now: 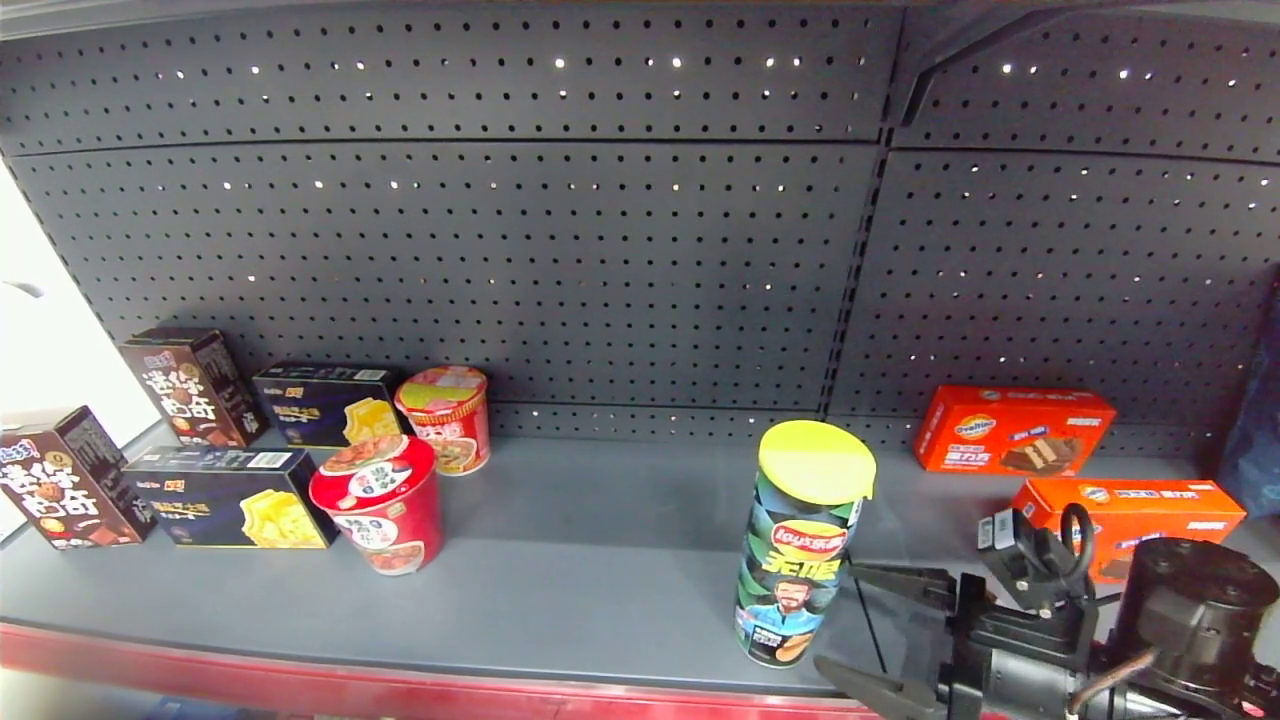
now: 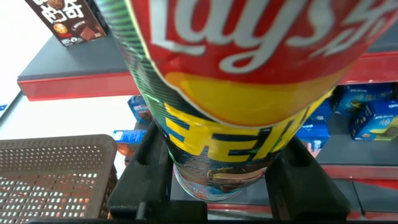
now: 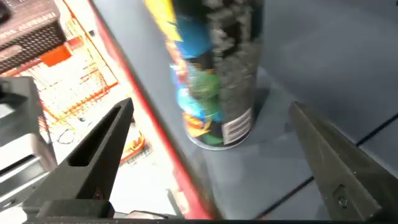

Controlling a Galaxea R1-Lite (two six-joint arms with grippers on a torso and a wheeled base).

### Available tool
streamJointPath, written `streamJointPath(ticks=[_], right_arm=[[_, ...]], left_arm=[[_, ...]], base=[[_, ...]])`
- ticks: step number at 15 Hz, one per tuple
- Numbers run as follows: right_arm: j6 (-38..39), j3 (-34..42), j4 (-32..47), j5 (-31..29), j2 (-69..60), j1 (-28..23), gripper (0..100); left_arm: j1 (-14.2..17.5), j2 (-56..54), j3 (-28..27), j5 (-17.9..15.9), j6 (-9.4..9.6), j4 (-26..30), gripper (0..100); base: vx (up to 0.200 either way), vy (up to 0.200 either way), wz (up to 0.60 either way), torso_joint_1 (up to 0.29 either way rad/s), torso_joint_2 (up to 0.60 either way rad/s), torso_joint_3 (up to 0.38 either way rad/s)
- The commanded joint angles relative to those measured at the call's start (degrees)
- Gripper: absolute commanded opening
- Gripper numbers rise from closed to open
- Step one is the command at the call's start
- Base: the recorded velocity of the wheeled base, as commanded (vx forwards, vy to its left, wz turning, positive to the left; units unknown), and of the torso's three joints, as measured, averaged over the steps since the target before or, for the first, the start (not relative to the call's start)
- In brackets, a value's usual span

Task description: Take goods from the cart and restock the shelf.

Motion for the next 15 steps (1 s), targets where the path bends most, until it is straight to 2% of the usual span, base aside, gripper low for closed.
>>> streamJointPath(ticks=[1,3,4,5,6,8,9,10,12,13,15], right_arm=[[0.02,3.74,-0.06,-0.23,-7.76,0.44,100],[0.02,3.74,1.35,-0.67,-16.11,-0.88,100],[0.02,3.74,9.43,-0.67,-25.43,-3.51,100],[0.02,3.57,12.95,-0.67,-28.86,-4.39,100],[0.02,0.14,27.89,-0.67,-41.07,-8.70,100],[0.02,-7.77,51.53,-2.87,-55.49,-13.44,100],[0.11,-9.88,59.27,-5.24,-60.41,-13.88,100],[0.29,-13.13,73.86,-10.60,-70.34,-13.80,100],[0.37,-15.15,88.54,-17.55,-82.38,-14.59,100],[0.37,-15.86,93.81,-20.62,-88.09,-15.38,100],[0.55,-15.24,101.10,-21.68,-97.41,-16.70,100]], left_arm=[[0.00,-0.19,-0.71,0.04,0.01,0.01,0],[0.00,-0.19,-1.33,-0.05,0.01,0.01,0],[-0.26,-0.01,-2.21,-0.23,0.27,-0.07,0],[-0.35,-0.01,-2.38,-0.31,0.27,-0.16,0],[-0.44,0.51,-4.05,-0.40,0.45,-0.25,0],[-0.53,1.48,-6.60,-0.49,0.98,-0.16,0],[-0.53,2.18,-7.30,-0.58,1.59,-0.34,0],[-1.67,3.33,-9.68,-0.67,1.94,-0.42,0],[-6.06,3.85,-11.70,-0.75,1.77,0.01,0],[-9.84,5.00,-12.40,-0.75,1.77,-0.07,0],[-17.93,9.57,-13.98,-0.67,1.77,-0.51,0]], base=[[0.000,0.000,0.00,0.000,0.00,0.000],[0.000,0.000,0.00,0.000,0.00,0.000],[0.000,0.000,0.00,0.000,0.00,0.000],[0.000,0.000,0.00,0.000,0.00,0.000],[0.000,0.000,0.00,0.000,0.00,0.000],[0.000,0.000,0.00,0.000,0.00,0.000],[0.000,0.000,0.00,0.000,0.00,0.000],[0.000,0.000,0.00,0.000,0.00,0.000],[0.000,0.000,0.00,0.000,0.00,0.000],[0.000,0.000,0.00,0.000,0.00,0.000],[0.000,0.000,0.00,0.000,0.00,0.000]])
